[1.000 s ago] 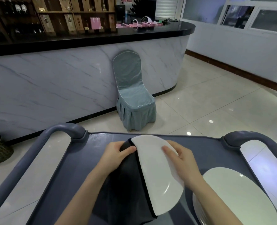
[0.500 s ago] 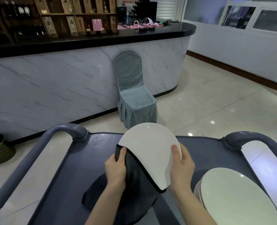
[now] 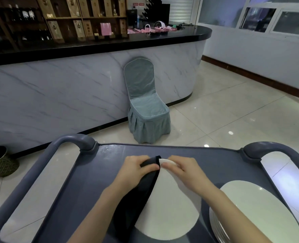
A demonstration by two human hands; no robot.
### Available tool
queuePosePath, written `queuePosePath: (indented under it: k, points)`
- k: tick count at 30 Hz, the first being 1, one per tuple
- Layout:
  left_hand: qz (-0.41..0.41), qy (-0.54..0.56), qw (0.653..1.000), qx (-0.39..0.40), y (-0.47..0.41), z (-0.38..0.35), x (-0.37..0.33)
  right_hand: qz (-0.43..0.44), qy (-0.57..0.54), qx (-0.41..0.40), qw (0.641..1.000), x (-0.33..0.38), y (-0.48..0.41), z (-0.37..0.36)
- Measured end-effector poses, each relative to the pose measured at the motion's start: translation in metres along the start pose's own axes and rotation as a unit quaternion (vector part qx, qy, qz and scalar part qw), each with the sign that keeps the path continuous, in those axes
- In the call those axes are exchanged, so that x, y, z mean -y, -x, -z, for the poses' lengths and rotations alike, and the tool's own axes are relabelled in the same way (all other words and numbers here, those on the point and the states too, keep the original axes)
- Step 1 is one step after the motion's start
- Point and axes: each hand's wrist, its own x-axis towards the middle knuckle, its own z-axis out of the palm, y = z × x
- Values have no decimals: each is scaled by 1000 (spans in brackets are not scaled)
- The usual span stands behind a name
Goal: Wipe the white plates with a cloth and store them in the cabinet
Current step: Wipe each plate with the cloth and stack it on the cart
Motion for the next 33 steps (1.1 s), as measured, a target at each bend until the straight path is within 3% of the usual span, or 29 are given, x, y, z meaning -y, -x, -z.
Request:
queuePosePath:
  k: [4, 6, 8, 13, 16, 20, 22, 26, 31, 33]
  points:
    - [94, 89, 979, -155, 19, -7, 17, -80, -126, -137, 979, -6, 10, -1]
    - [157, 142, 961, -178, 24, -7, 21, -115, -174, -191, 959, -7, 15, -5]
    - [171, 124, 965, -154, 21, -2, 22, -120, -173, -190, 959, -9, 18, -7]
    - [57, -14, 998, 5, 0, 9, 10, -57, -86, -60, 993, -3, 10, -5]
    - [44, -4, 997, 56, 0, 5, 8, -32, -35, -26, 999, -1, 9, -6]
    - [117, 97, 982, -112, 15, -5, 20, -84, -147, -160, 972, -8, 18, -2]
    - [153, 118, 971, -141, 22, -7, 25, -117, -181, -190, 958, -11, 22, -6]
    - [139, 75, 984, -84, 19, 2, 23, -106, -154, -132, 973, -10, 23, -3]
    - [28, -46, 994, 91, 4, 5, -2, -22, -21, 19, 999, 7, 12, -2]
    - [38, -25, 996, 80, 5, 2, -4, -21, -27, 2, 999, 9, 13, 0]
